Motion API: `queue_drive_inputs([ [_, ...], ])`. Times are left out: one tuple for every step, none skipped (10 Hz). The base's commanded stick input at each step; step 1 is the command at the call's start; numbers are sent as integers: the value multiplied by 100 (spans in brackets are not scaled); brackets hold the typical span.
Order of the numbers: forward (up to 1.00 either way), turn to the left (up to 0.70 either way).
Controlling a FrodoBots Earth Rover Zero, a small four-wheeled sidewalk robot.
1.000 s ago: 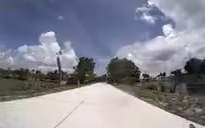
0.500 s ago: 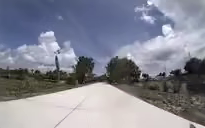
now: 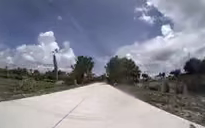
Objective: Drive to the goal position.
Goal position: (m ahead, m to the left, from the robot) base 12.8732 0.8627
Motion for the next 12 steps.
queue_drive_inputs([
  [85, 0],
  [85, 0],
  [85, 0],
  [85, 0],
  [85, 0],
  [85, 0],
  [85, 0],
  [85, 0],
  [85, 0],
  [85, 0],
  [85, 0],
  [85, 0],
])
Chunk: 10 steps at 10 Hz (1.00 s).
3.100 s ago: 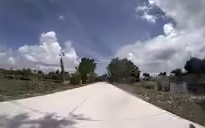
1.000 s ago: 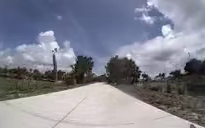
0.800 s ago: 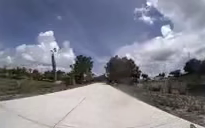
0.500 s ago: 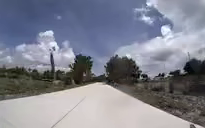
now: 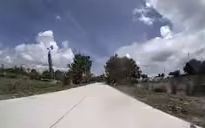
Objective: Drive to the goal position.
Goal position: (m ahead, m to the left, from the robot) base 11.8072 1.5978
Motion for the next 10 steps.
queue_drive_inputs([
  [85, 0],
  [85, 0],
  [85, 0],
  [85, 0],
  [85, 0],
  [85, 0],
  [85, 0],
  [85, 0],
  [85, 0],
  [85, 0],
])
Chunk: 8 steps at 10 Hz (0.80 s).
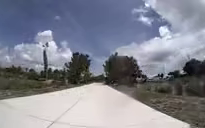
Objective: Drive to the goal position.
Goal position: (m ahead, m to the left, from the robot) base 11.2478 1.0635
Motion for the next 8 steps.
queue_drive_inputs([
  [85, 0],
  [85, 24],
  [85, 34],
  [85, 34],
  [85, 34],
  [85, 34],
  [85, 8],
  [85, 0],
])
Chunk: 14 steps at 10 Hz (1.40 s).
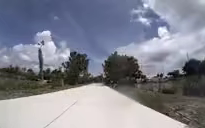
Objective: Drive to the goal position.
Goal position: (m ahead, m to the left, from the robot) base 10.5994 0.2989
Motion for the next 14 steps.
queue_drive_inputs([
  [85, 0],
  [85, 0],
  [85, 0],
  [85, 0],
  [85, 0],
  [85, 0],
  [85, 0],
  [85, 0],
  [85, 0],
  [85, 0],
  [85, 0],
  [85, 0],
  [85, 0],
  [85, 0],
])
